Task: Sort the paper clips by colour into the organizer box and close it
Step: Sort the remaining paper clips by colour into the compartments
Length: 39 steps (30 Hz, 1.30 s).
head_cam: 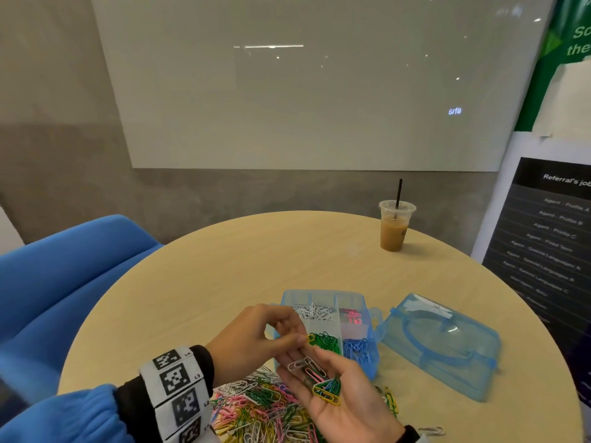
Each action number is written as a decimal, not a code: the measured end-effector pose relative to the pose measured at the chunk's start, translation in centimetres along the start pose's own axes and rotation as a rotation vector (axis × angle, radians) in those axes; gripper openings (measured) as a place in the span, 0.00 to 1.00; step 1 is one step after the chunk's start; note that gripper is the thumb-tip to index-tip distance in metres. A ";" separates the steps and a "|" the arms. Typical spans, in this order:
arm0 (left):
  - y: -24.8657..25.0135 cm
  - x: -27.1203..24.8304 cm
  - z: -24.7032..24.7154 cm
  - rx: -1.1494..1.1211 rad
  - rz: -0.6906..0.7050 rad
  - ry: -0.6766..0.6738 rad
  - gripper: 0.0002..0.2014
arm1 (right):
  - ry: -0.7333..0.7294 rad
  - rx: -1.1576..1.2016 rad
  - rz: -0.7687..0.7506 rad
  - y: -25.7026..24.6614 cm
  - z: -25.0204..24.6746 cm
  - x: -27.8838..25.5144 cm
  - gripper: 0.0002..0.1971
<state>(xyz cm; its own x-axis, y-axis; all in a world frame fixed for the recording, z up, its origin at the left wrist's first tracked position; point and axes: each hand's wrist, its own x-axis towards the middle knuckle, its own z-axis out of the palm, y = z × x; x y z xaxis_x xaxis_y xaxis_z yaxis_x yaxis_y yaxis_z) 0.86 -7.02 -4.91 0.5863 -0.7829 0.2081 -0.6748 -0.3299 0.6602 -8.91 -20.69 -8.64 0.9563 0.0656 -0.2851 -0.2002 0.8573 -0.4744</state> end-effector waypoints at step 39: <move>0.7 2.9 -1.0 0.221 0.005 -0.371 0.01 | 0.016 0.117 -0.009 0.0 0.3 -1.2 0.35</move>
<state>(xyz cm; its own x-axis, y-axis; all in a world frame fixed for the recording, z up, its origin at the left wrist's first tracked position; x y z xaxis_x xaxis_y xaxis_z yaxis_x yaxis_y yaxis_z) 2.57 -8.98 -3.09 0.4086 -0.9083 -0.0896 -0.7807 -0.3987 0.4812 -9.98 -20.68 -8.06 0.9541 0.0503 -0.2951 -0.1647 0.9114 -0.3771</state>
